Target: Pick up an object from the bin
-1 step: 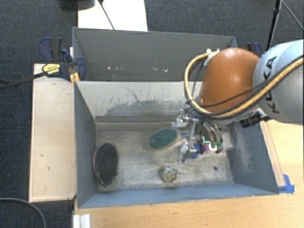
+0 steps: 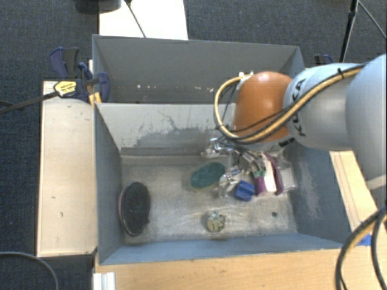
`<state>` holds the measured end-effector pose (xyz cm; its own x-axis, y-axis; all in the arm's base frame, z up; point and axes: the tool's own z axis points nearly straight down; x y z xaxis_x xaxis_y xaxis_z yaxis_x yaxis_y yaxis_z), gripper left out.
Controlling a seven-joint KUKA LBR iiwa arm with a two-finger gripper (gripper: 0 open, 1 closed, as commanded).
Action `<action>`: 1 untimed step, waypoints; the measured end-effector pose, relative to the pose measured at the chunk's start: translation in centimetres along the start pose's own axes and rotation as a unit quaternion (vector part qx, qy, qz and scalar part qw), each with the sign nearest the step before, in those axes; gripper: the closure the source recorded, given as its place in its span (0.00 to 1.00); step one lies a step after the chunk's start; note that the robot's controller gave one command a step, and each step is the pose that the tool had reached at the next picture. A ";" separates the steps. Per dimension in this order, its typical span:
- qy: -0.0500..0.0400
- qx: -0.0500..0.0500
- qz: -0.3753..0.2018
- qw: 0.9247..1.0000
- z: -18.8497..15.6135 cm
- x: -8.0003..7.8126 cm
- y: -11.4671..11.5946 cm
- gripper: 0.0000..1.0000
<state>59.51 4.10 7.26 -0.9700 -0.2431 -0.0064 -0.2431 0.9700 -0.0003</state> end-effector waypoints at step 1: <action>0.001 0.000 0.002 1.000 -0.2 -0.1 0.0 0.00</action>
Offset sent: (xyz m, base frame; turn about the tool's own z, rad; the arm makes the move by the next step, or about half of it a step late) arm 0.0000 0.0000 0.0000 0.0000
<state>59.63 4.11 7.48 -0.9710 -0.2392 -0.0046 -0.2392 0.9710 0.0002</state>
